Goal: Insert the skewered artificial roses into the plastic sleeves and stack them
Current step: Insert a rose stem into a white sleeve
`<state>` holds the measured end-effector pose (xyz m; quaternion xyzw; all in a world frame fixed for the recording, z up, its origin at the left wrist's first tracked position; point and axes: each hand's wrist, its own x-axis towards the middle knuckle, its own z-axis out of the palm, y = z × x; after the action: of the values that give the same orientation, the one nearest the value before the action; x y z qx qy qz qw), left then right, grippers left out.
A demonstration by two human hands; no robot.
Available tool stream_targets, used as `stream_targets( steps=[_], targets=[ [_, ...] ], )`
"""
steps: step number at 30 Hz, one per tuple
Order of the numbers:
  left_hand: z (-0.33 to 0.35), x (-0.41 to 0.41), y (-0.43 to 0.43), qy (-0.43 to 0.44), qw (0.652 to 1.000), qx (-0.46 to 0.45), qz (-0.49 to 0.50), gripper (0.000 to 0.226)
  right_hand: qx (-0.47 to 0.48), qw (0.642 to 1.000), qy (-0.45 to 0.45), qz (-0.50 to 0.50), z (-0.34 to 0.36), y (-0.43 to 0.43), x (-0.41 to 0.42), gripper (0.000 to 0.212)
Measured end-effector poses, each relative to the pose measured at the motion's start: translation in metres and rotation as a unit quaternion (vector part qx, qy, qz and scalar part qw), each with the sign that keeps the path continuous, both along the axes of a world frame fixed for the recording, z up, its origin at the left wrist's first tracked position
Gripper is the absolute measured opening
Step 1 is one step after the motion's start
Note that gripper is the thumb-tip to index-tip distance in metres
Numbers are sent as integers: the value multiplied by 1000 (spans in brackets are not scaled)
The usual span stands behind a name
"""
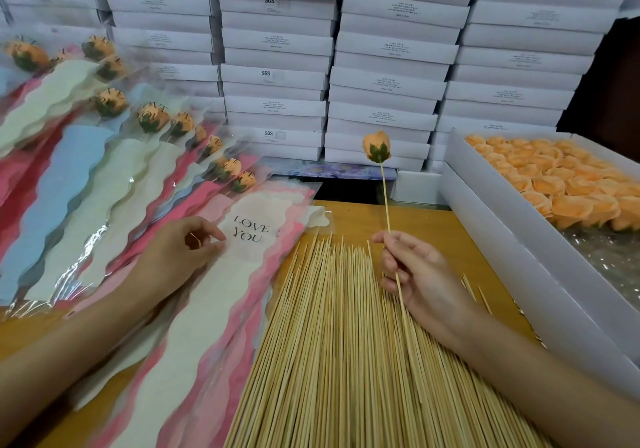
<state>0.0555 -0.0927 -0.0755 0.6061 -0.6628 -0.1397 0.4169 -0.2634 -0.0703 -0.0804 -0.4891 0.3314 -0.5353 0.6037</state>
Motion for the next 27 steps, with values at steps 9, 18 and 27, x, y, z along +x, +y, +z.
stream_targets(
  steps=[9,18,27],
  targets=[
    [1,-1,1,4,999,-24,-21,21,3,1000,-2,-3,0,0,-1,22],
    [10,-8,4,287,952,74,-77,41,7,999,4,-36,4,3,0,20],
    [35,-45,32,342,882,205,-249,59,16,996,-13,-82,8,6,2,20]
  ],
)
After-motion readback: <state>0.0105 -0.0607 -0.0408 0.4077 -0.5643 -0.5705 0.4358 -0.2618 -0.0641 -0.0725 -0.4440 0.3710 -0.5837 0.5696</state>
